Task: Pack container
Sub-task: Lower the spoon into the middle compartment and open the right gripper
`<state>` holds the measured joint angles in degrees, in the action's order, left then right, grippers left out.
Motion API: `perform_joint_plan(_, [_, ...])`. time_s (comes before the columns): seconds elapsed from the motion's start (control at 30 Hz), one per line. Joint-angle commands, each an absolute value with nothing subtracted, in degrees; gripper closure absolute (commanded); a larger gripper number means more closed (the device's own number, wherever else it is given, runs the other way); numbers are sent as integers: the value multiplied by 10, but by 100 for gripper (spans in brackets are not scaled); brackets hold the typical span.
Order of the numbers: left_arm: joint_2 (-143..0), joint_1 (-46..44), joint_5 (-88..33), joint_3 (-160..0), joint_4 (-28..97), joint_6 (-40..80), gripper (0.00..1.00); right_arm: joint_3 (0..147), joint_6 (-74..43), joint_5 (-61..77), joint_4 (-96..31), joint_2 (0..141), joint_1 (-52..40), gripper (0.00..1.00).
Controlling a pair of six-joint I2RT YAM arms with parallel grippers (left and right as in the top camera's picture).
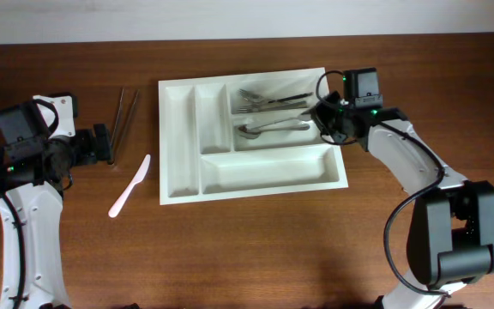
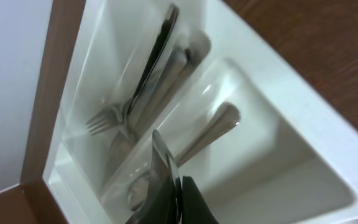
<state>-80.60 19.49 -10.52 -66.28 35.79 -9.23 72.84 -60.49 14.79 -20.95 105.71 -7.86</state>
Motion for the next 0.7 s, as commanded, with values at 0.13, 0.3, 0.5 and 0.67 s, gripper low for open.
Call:
perform_joint_plan(0.13, [-808, 197, -112, -674, 356, -100, 1, 727, -620, 199, -176, 1056, -74, 69])
perform_joint_plan(0.3, [-808, 197, -112, -674, 356, -100, 1, 733, -595, 219, -164, 1016, -45, 70])
perform_joint_plan(0.5, [-808, 197, -112, -674, 356, -100, 1, 733, -468, 234, -224, 936, 62, 71])
perform_joint_plan(0.67, [-808, 197, -112, -674, 356, -100, 1, 733, -371, 235, -346, 907, 196, 71])
